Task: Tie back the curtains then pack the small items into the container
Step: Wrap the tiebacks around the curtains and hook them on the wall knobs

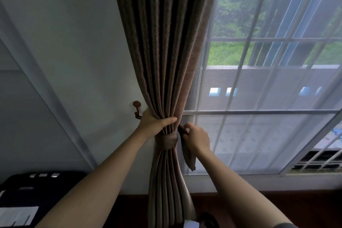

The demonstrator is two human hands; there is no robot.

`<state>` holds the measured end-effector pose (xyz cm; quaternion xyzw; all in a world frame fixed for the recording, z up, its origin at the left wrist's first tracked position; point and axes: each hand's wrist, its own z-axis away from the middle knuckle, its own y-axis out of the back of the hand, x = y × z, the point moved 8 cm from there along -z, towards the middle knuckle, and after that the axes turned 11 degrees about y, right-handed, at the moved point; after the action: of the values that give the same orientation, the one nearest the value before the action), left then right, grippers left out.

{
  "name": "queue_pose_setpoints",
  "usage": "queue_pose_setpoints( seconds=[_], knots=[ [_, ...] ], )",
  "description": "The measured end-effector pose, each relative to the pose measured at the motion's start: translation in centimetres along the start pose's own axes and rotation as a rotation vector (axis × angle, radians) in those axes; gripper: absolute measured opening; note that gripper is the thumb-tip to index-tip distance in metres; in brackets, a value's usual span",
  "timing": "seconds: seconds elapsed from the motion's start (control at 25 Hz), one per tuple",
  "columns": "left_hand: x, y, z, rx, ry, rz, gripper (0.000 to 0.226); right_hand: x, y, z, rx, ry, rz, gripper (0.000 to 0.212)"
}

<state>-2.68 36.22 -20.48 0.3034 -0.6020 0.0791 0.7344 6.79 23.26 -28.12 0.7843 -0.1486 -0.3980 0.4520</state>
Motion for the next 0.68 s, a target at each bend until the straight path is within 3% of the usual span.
queue_pose_setpoints(
  seconds=[0.12,0.24,0.4,0.68],
  knots=[
    [-0.2,0.3,-0.4,0.014,0.026,-0.024,0.071,-1.0,-0.3,0.2,-0.039,0.093,-0.065,0.022],
    [-0.5,0.2,-1.0,-0.035,0.05,-0.052,0.075,-0.6,1.3,-0.3,0.01,0.041,0.009,0.038],
    [-0.6,-0.3,-1.2,-0.189,0.065,-0.1,0.067,-1.8,2.1,-1.4,0.118,0.106,-0.085,0.023],
    [-1.3,0.1,-1.7,-0.136,0.122,-0.115,0.067,-1.6,0.4,-0.2,0.019,0.111,0.032,0.022]
  ],
)
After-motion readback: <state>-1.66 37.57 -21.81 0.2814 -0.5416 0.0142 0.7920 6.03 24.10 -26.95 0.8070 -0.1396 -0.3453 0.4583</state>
